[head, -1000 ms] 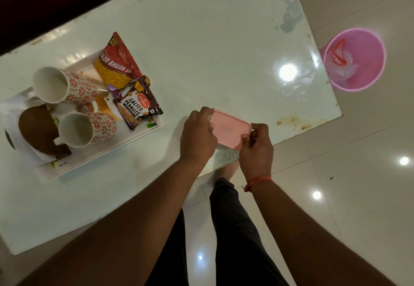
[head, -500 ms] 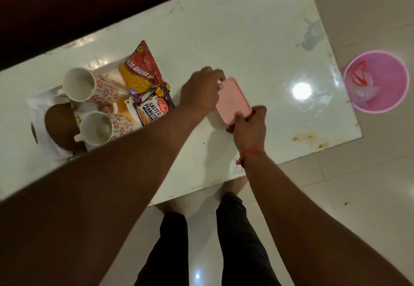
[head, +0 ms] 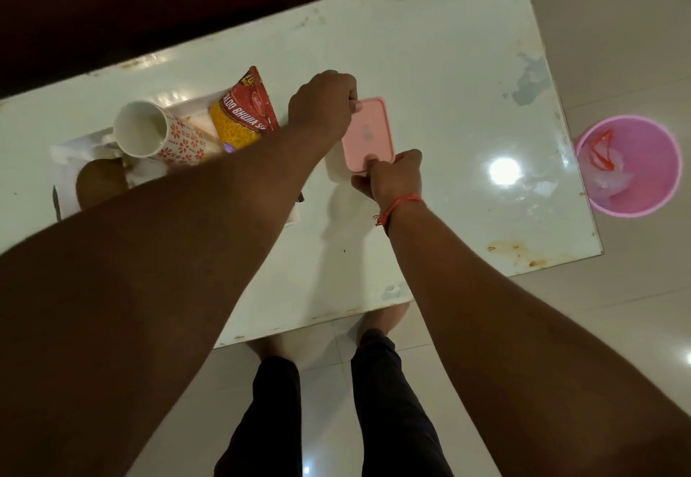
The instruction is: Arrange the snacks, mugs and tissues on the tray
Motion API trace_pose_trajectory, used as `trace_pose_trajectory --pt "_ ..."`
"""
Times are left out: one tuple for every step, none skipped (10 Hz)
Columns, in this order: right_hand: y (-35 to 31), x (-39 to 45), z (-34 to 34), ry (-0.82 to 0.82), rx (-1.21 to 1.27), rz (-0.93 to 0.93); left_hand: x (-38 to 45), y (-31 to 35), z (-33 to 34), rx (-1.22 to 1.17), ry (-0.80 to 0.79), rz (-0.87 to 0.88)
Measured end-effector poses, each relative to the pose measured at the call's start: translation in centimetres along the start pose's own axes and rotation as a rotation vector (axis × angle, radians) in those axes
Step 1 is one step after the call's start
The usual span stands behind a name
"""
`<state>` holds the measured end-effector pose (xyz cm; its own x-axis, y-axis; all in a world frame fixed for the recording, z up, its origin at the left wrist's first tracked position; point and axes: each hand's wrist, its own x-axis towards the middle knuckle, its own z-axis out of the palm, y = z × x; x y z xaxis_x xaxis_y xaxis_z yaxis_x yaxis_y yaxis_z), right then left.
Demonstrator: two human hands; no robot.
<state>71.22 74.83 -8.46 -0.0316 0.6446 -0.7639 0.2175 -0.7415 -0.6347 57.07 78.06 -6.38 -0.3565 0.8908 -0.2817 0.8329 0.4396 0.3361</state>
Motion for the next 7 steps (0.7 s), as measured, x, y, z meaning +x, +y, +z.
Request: trace_pose_trajectory --pt "-0.1 0.0 -0.1 0.002 -0.026 -0.013 -0.3 -0.1 0.0 0.019 0.007 -0.007" --pt "-0.1 -0.1 0.0 0.021 -0.041 -0.024 -0.5 -0.3 -0.1 0.031 0.003 0.003" --pt "-0.2 -0.4 0.1 0.039 -0.037 -0.020 -0.7 -0.2 -0.5 0.061 -0.014 0.025" --pt "-0.3 -0.7 0.2 0.049 -0.094 -0.030 -1.2 -0.5 -0.6 0.090 0.009 0.065" --pt "0.0 -1.4 0.3 0.102 -0.206 -0.068 -2.3 -1.3 -0.8 0.087 0.093 0.121" --pt "0.6 -2.1 0.1 0.245 -0.388 -0.225 -3.7 -2.9 -1.3 0.138 0.173 0.231" --pt "0.8 -4.3 0.5 0.360 -0.636 -0.495 -5.6 -5.2 -2.1 0.197 0.242 0.315"
